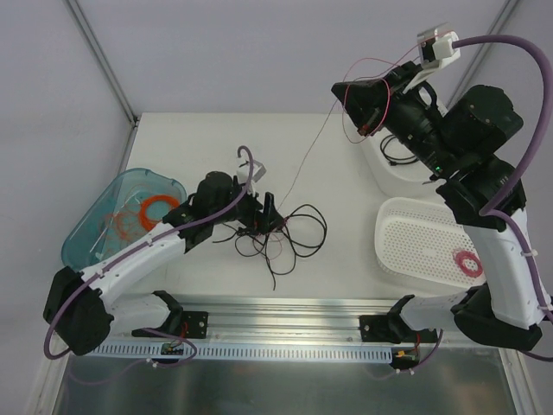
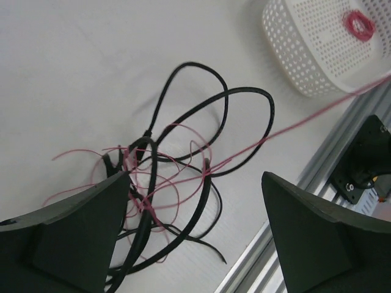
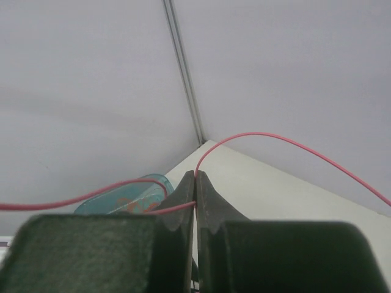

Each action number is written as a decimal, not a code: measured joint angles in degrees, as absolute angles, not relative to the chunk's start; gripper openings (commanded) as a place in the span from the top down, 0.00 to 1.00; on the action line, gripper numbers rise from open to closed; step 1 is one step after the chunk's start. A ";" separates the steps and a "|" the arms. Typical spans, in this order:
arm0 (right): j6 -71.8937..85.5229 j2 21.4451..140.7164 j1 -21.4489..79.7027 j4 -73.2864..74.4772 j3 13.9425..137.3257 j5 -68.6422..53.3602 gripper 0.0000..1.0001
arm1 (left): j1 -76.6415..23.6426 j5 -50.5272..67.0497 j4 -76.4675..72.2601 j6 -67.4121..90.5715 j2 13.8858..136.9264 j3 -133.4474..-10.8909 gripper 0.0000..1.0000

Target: Untangle the cables

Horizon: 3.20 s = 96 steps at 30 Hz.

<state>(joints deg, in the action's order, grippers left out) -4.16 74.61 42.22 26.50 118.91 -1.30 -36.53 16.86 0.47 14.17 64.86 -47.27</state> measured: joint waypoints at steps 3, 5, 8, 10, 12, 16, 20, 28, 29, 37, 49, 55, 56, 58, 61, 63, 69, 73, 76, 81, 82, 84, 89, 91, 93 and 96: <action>-5.21 74.13 42.11 26.44 118.91 0.19 0.99 | -39.62 15.64 -1.43 15.25 69.67 -45.76 0.14; -5.85 73.65 41.85 26.46 118.89 1.32 0.99 | -40.47 14.13 -2.26 16.34 72.90 -44.40 0.16; -7.18 72.53 41.45 26.89 118.89 2.87 0.99 | -40.45 10.74 -2.94 17.82 76.42 -42.37 0.17; -8.40 71.22 41.30 27.38 118.76 4.38 0.99 | -40.45 8.16 -3.51 18.94 77.19 -41.01 0.17; -9.61 69.60 41.15 27.44 118.26 6.15 0.99 | -40.42 5.98 -4.25 19.88 77.30 -40.07 0.19; -12.08 65.47 41.01 27.40 117.03 10.00 0.99 | -40.29 1.19 -5.69 21.19 77.41 -39.38 0.21; -14.31 61.49 40.99 27.18 115.74 13.89 0.99 | -38.22 -3.18 -6.55 22.09 78.08 -39.31 0.10; -15.44 54.35 40.88 25.85 106.32 19.31 0.99 | -33.47 -6.96 -6.96 22.57 77.97 -39.20 0.01; -15.25 53.67 40.86 25.82 103.96 19.70 0.99 | -33.39 -6.98 -6.72 22.41 77.54 -39.20 0.01; -12.21 52.97 40.75 30.37 84.95 21.69 0.99 | -33.39 -6.81 -3.51 18.76 65.65 -39.31 0.01; 5.08 63.02 38.81 39.33 54.65 21.39 0.52 | -33.36 -5.06 7.27 7.84 47.86 -47.13 0.01; 8.97 65.19 40.82 42.44 51.44 21.45 0.37 | -33.26 -7.90 8.93 4.58 47.51 -44.73 0.01; 8.84 64.77 42.09 42.04 51.64 21.12 0.36 | -33.15 -8.25 9.34 4.45 48.16 -43.99 0.01; 8.34 64.16 44.42 41.28 52.93 20.05 0.36 | -32.88 -9.65 10.28 4.43 49.95 -43.09 0.01; 7.40 63.92 47.81 37.54 56.10 16.99 0.35 | -32.58 -12.12 10.70 4.47 51.83 -42.35 0.01; 7.18 64.23 49.36 33.36 57.76 13.58 0.34 | -32.51 -14.33 10.83 4.45 52.82 -42.22 0.01; 7.29 72.84 51.88 21.34 60.55 4.95 0.35 | -30.94 -17.08 10.81 5.41 56.40 -42.22 0.01; 7.75 81.71 52.47 15.62 61.56 -0.14 0.35 | -30.63 -16.58 10.79 6.20 58.96 -42.22 0.01; 8.40 86.78 52.66 12.34 62.00 -2.72 0.37 | -30.63 -15.35 10.72 6.70 60.64 -42.22 0.01; 8.97 92.42 52.71 9.02 63.72 -4.49 0.61 | -30.63 -14.76 10.66 6.85 64.10 -42.22 0.01; 8.99 93.12 52.71 8.47 64.05 -4.69 0.68 | -30.63 -14.57 10.61 6.87 64.47 -42.24 0.01; 8.99 94.08 52.71 7.94 64.86 -5.08 0.90 | -30.63 -13.96 10.61 6.94 65.58 -42.26 0.02; 8.38 94.04 52.71 8.01 66.89 -5.45 0.99 | -30.63 -13.91 10.57 7.22 68.69 -42.39 0.02; 8.01 92.99 52.71 8.75 67.40 -5.39 0.99 | -30.63 -13.98 10.63 7.49 69.80 -42.63 0.02; 7.29 90.72 52.71 10.87 68.10 -5.23 0.99 | -30.63 -14.02 10.68 7.90 71.09 -43.07 0.02; 6.00 85.41 52.71 14.70 69.76 -4.51 0.99 | -30.61 -14.15 11.14 8.36 72.47 -43.77 0.02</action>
<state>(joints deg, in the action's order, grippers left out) 6.00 85.41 52.71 14.70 69.76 -4.51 -30.61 -14.15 11.14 8.36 72.47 -43.77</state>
